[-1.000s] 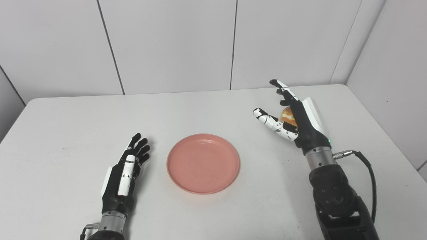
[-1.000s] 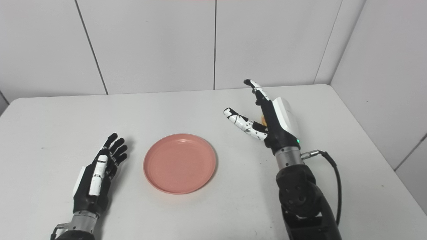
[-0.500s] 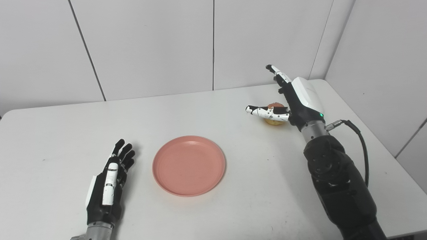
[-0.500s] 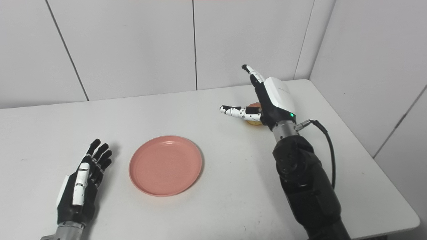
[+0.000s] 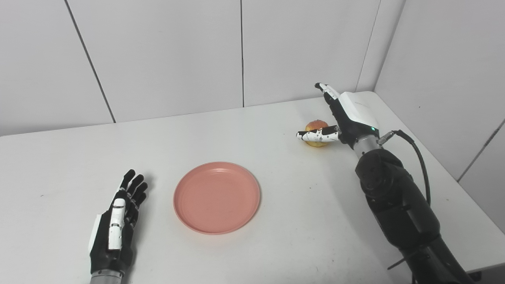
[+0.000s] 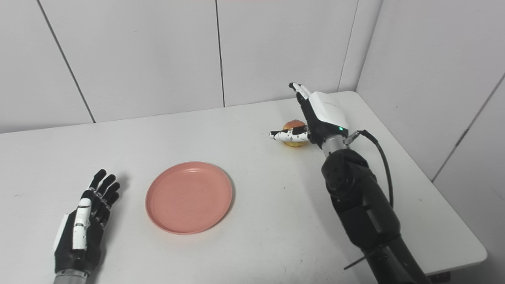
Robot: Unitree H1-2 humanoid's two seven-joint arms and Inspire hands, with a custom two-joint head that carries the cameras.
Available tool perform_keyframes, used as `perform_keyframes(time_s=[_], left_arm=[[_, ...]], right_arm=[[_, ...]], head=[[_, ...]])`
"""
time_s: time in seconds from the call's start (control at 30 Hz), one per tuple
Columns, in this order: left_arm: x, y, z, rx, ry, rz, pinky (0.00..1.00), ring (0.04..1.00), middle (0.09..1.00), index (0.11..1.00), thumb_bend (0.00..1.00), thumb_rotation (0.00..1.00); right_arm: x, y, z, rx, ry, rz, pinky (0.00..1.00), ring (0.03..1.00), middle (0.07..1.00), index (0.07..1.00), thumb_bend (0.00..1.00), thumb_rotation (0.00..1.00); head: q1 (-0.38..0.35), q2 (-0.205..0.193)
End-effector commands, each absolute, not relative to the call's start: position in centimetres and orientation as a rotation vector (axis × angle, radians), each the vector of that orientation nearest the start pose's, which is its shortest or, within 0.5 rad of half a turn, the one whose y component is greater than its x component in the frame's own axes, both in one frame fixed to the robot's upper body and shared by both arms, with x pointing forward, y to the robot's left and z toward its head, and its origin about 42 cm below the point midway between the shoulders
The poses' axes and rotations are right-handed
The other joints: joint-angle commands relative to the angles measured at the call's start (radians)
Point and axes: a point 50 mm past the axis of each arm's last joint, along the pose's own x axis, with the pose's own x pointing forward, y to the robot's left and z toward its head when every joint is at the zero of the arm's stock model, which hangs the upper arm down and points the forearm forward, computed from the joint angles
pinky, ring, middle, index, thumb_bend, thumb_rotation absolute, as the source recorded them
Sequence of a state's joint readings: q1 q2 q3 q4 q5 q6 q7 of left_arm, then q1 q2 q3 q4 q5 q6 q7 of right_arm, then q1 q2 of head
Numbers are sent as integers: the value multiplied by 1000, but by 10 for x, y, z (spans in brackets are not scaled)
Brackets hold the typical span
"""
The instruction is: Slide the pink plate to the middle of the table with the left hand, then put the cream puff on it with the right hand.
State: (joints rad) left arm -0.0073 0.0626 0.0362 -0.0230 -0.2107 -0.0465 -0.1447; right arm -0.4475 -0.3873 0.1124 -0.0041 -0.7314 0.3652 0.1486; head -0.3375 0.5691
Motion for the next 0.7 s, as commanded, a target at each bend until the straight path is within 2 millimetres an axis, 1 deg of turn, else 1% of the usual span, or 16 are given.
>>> perform_keyframes(time_s=[0.0,0.2,0.37,0.47,0.67], left_arm=[[263,247,80,-129,18,-85,953,922,926,908,357,996],[262,247,82,-136,19,-87,954,918,922,905,366,985],[261,247,83,-128,17,-87,960,921,925,909,362,999],[261,247,83,-128,16,-85,957,917,920,905,370,974],[260,247,84,-130,17,-87,957,916,921,905,373,963]], right_arm=[[421,-289,271,-1134,-133,-139,699,878,959,932,803,415],[430,-292,267,-1167,-102,-134,702,866,952,927,816,434],[439,-293,262,-1179,-71,-120,718,866,941,916,822,428],[444,-294,259,-1181,-56,-114,714,868,938,912,829,428],[456,-294,250,-1172,-28,-100,728,879,943,910,836,418]], head=[[2,4],[2,10],[6,16],[5,20],[7,26]])
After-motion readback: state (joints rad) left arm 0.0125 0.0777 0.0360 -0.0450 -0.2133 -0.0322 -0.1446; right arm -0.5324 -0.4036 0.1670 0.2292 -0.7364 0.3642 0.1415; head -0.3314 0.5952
